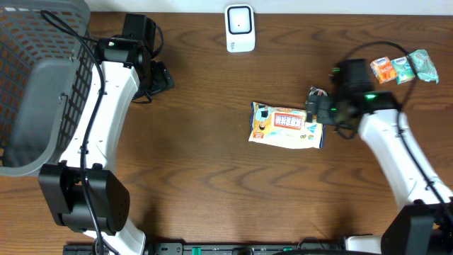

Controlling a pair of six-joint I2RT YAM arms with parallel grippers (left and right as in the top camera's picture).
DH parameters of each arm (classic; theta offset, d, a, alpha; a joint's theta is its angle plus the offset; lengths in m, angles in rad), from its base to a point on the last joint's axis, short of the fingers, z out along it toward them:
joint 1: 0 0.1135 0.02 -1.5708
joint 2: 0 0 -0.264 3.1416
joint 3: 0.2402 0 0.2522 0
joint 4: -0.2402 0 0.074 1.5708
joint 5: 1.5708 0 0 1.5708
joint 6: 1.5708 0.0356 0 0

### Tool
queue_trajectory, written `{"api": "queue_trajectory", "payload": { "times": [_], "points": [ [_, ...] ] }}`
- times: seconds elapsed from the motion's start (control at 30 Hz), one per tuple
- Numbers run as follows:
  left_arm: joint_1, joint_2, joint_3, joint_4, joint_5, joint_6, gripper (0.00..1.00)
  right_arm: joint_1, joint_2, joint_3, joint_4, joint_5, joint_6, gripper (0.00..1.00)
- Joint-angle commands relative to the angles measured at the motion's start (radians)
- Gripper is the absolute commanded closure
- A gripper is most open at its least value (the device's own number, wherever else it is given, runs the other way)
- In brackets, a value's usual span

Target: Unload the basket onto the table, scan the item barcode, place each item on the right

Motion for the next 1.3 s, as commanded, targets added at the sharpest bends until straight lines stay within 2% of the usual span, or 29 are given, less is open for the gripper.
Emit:
{"api": "queue_trajectory", "payload": {
  "times": [0.0,0.17,0.47,0.57,0.6,0.63,0.67,0.7,0.87,1.07,1.17,1.23,1.27],
  "points": [
    [0.003,-0.005,0.003,-0.003,-0.012,0.017,0.02,-0.117,0.048,-0.002,-0.019,-0.299,-0.068,0.01],
    [0.003,-0.005,0.003,-0.003,-0.012,0.017,0.02,-0.169,0.187,-0.007,-0.016,-0.59,-0.163,0.01],
    [0.003,-0.005,0.003,-0.003,-0.012,0.017,0.02,-0.147,0.401,-0.007,0.055,-0.637,-0.135,0.02],
    [0.003,-0.005,0.003,-0.003,-0.012,0.017,0.02,-0.143,0.47,-0.007,0.165,-0.721,-0.118,0.3],
    [0.003,-0.005,0.003,-0.003,-0.012,0.017,0.02,-0.142,0.484,-0.007,0.193,-0.724,-0.104,0.43],
    [0.003,-0.005,0.003,-0.003,-0.012,0.017,0.02,-0.141,0.497,-0.007,0.222,-0.729,-0.083,0.6],
    [0.003,-0.005,0.003,-0.003,-0.012,0.017,0.02,-0.14,0.508,-0.007,0.255,-0.741,-0.072,0.85],
    [0.003,-0.005,0.003,-0.003,-0.012,0.017,0.03,-0.14,0.511,-0.007,0.277,-0.746,-0.072,0.99],
    [0.003,-0.005,0.003,-0.003,-0.012,0.017,0.02,-0.14,0.478,-0.005,0.407,-0.779,-0.024,0.99],
    [0.003,-0.005,0.003,-0.003,-0.012,0.017,0.02,-0.135,0.273,-0.004,0.477,-0.745,0.0,0.98],
    [0.003,-0.005,0.003,-0.003,-0.012,0.017,0.02,-0.11,0.125,-0.004,0.467,-0.646,-0.034,0.98],
    [0.003,-0.005,0.003,-0.003,-0.012,0.017,0.02,-0.009,-0.022,-0.004,0.392,-0.375,-0.128,0.98],
    [0.003,-0.005,0.003,-0.003,-0.012,0.017,0.02,0.023,-0.046,-0.004,0.374,-0.307,-0.143,0.98]
  ]
}}
